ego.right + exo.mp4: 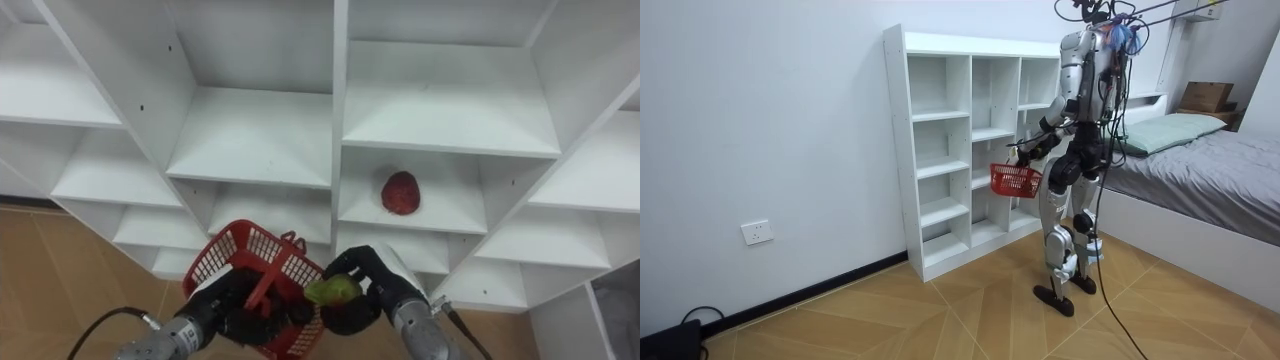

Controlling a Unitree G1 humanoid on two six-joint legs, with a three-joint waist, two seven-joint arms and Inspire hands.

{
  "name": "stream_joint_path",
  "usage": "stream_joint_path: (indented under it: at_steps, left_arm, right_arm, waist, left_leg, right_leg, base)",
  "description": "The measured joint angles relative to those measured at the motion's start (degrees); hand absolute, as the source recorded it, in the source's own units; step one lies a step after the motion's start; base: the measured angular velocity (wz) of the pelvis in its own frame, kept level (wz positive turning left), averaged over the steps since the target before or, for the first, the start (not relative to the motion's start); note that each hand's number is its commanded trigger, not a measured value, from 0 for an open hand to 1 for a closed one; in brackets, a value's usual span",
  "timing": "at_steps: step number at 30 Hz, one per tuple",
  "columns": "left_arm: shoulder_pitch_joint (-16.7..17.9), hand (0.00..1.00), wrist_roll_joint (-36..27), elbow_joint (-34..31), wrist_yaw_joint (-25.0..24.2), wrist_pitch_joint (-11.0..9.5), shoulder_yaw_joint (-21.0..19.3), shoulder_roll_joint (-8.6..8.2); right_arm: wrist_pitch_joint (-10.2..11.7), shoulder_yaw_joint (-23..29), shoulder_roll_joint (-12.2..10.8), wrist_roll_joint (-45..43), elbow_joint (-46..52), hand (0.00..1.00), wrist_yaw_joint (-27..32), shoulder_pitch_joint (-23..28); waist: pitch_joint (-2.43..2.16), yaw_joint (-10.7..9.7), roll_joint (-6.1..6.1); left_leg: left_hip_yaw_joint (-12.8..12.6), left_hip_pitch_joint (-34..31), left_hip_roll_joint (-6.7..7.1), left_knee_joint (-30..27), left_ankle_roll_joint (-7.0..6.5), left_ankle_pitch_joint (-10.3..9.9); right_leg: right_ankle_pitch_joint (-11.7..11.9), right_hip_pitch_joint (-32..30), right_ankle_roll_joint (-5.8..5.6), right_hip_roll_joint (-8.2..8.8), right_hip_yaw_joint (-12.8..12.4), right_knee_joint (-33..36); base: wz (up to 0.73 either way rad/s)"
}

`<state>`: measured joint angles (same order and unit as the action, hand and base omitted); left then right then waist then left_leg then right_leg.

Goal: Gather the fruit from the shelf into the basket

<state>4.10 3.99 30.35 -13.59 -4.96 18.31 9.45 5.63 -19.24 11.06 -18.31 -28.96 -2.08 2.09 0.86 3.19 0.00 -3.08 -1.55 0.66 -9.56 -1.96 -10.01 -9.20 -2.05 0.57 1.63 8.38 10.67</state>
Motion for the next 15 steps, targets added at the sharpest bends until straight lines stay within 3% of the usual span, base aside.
stream_joint_path:
  at_steps: [15]
  left_arm:
    - [-1.12,1.00,0.00,-0.51,-3.11,-0.02,2.18,-0.59]
  right_arm:
    - [0.00,-4.37,-0.38,-0.76,-0.69,1.00,-1.87,-1.67]
  waist:
    - [-0.01,-0.06,0.10]
  left_leg:
    - [0.15,-1.78,-0.04,-1.66,-0.01,0.00]
  right_leg:
    - [0.02,-1.05,0.03,0.27,0.41,0.71]
  base:
    - [0.01]
